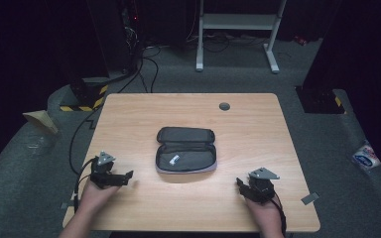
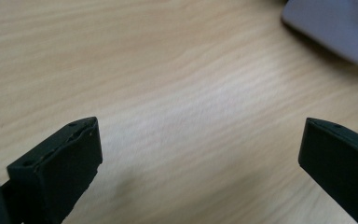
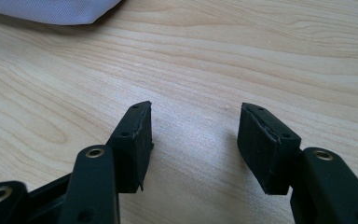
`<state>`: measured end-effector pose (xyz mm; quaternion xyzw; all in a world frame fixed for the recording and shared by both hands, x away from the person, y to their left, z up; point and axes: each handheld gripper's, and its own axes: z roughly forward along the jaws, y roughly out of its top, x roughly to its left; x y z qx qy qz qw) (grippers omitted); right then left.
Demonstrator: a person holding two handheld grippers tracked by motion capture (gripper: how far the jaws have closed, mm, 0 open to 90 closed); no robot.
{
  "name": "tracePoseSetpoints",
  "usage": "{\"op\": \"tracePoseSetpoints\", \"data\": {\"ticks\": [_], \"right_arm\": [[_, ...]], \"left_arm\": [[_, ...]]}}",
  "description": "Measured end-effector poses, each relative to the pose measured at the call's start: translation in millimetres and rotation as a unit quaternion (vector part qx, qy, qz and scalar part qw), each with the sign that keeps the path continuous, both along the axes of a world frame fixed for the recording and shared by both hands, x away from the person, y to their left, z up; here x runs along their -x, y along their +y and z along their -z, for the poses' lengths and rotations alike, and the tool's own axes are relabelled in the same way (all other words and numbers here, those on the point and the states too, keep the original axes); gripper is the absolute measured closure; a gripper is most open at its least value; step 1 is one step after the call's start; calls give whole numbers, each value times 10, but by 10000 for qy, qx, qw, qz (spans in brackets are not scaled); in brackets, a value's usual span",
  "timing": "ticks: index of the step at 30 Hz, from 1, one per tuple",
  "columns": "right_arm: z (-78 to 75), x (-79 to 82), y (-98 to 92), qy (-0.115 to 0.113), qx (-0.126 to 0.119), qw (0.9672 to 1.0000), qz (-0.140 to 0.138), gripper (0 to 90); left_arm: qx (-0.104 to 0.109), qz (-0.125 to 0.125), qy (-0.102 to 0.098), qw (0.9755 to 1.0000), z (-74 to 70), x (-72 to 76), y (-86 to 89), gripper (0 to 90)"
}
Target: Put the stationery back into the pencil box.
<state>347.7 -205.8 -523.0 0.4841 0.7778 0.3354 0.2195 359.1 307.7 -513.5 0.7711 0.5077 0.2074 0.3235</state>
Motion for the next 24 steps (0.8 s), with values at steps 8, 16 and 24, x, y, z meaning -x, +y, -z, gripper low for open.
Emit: {"op": "tracePoseSetpoints", "data": {"ticks": [8, 16, 24], "right_arm": [[0, 0, 0, -1, 0, 10000, 2, 447], [1, 1, 0, -9, 8, 10000, 0, 447], [1, 1, 1, -4, 2, 10000, 8, 447]], "left_arm": [[-194, 70, 74, 9998, 141, 215, 85, 1], [-75, 40, -51, 10000, 176, 290, 77, 8], [-46, 17, -49, 10000, 175, 301, 71, 16]]}}
